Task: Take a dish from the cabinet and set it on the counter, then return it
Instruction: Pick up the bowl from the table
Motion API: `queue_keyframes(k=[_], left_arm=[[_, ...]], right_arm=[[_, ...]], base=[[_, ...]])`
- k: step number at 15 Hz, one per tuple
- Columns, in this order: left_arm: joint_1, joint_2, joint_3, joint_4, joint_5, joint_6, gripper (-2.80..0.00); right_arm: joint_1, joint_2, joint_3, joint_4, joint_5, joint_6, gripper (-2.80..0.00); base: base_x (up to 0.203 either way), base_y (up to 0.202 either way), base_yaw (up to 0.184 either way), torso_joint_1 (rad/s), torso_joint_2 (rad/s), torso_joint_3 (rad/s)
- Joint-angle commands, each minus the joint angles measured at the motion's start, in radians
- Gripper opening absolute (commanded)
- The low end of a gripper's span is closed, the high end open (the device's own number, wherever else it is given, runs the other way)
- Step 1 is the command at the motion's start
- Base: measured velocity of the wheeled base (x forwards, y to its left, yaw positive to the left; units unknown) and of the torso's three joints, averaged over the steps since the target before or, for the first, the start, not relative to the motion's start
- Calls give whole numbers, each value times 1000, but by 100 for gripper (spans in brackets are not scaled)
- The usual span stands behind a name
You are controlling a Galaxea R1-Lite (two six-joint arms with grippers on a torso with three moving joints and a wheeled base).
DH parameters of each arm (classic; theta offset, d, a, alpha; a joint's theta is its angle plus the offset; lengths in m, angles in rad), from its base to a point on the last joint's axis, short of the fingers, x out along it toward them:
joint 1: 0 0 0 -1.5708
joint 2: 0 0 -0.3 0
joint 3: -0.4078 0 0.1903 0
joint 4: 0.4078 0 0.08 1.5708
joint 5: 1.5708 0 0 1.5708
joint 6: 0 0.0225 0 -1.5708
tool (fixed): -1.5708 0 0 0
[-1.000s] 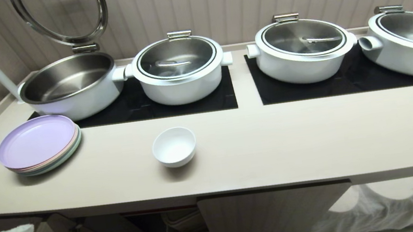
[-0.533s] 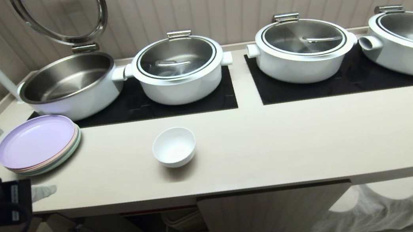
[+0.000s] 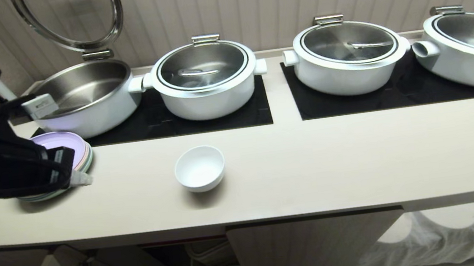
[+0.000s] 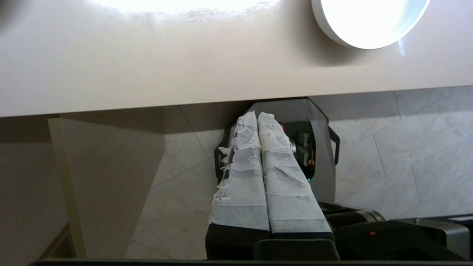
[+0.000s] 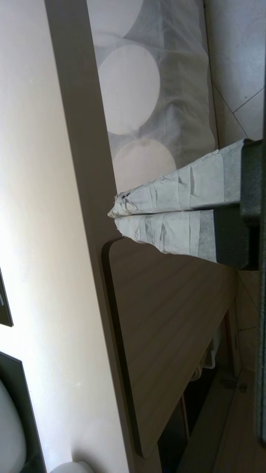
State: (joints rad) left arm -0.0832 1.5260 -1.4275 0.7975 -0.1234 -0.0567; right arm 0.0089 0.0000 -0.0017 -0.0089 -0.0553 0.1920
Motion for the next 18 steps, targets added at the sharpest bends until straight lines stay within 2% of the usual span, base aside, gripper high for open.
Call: queue_keyframes(k=[1,5,8,13,14,18], left_arm=[[-21,163,-146,62,-3,-2,-280],[-74,302,-327,153,-5,-6,-280],[-122,390,-437,175,-29,-82,-280],[-165,431,-447,175,-32,-95,-280],[-167,433,-447,175,-33,-94,0],[-158,436,-444,174,-30,-94,0]], right_arm=[[0,0,0,0,2,1,-280],[0,0,0,0,0,1,-280],[0,0,0,0,0,1,-280],[0,0,0,0,0,1,-280],[0,0,0,0,0,1,-280],[0,0,0,0,0,1,-280]], base=[[0,0,0,0,0,0],[0,0,0,0,0,0],[0,0,0,0,0,0],[0,0,0,0,0,0],[0,0,0,0,0,0],[0,0,0,0,0,0]])
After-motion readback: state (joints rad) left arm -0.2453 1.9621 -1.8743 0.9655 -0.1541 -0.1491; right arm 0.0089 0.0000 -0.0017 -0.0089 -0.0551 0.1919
